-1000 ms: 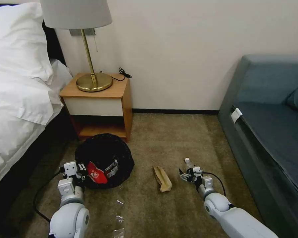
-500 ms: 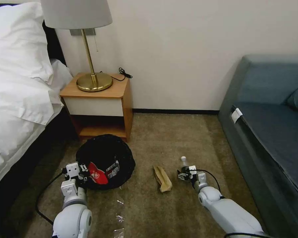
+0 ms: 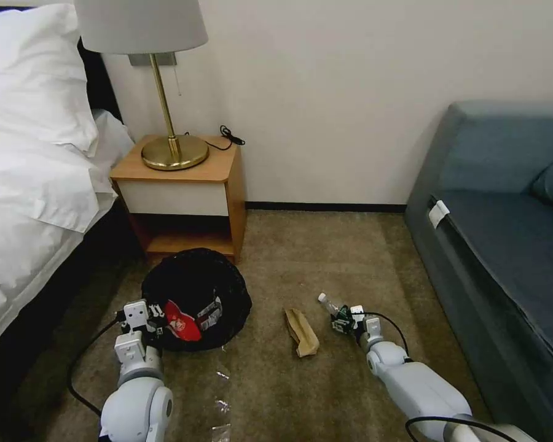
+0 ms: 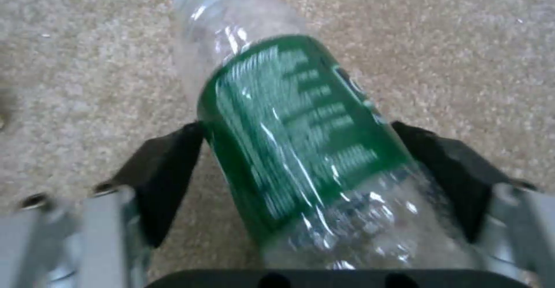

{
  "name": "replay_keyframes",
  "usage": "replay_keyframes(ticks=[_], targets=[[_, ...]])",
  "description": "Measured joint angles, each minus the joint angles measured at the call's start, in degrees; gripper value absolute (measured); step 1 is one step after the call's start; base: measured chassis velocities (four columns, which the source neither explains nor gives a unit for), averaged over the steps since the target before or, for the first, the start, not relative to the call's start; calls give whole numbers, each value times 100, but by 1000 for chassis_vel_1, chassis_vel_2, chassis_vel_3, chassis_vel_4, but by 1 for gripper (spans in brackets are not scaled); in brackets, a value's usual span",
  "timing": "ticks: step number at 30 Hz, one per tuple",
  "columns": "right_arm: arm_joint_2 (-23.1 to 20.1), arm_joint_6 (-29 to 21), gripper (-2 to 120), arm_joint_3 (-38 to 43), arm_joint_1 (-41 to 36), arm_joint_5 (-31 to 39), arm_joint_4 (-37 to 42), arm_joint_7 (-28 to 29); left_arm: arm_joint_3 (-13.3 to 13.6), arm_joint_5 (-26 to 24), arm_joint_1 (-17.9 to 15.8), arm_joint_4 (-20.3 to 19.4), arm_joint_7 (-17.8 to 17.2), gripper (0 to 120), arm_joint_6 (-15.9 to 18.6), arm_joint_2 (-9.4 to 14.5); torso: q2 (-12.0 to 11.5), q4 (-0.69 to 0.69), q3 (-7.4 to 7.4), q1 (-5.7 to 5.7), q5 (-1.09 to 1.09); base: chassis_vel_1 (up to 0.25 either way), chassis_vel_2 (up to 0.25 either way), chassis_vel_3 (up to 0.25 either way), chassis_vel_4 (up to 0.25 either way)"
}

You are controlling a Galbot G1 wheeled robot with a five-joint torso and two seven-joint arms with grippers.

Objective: Pick up the trash bin, then pick up the garbage on the floor and place it into the trash bin.

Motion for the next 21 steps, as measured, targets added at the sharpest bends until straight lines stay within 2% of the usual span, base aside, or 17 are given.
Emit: replay_keyframes(ticks=[1, 4, 6, 7, 8, 10, 12, 18, 21], targets=[[14, 13, 74, 16, -16, -10, 2, 4, -7, -4, 6, -15, 0, 4, 0, 6, 0, 0, 0, 0, 1, 0, 0, 0, 0], [22, 24, 69, 32, -31, -26, 6, 11, -16, -15, 13, -24, 0, 4, 0, 15, 0, 0, 0, 0, 0, 0, 0, 0, 0], [39, 64, 56, 65, -55, -68, 12, 30, -43, -47, 23, -50, -3, 4, 0, 43, 0, 1, 0, 0, 0, 0, 0, 0, 0], [39, 64, 56, 65, -55, -68, 12, 30, -43, -47, 23, -50, -3, 4, 0, 43, 0, 1, 0, 0, 0, 0, 0, 0, 0], [41, 83, 48, 81, -54, -85, 12, 36, -50, -67, 18, -56, -3, 4, 1, 52, 0, 1, 0, 0, 0, 0, 0, 0, 0], [42, 91, 47, 86, -54, -92, 12, 39, -50, -73, 15, -56, -3, 4, 2, 54, 0, 1, 0, 0, 0, 0, 0, 0, 0], [41, 103, 35, 94, -50, -100, 12, 49, -53, -86, 8, -56, -3, 4, 4, 60, 0, 1, 0, 0, 0, 0, 0, 0, 0], [39, 183, 26, 147, -61, -173, -8, 66, -56, -117, -22, -45, -4, 4, 8, 74, 0, 1, 0, 0, 0, 0, 0, 0, 0], [40, 216, 26, 165, -67, -202, -10, 67, -55, -125, -42, -39, -6, 4, 15, 76, 0, 1, 0, 0, 0, 0, 0, 0, 0]])
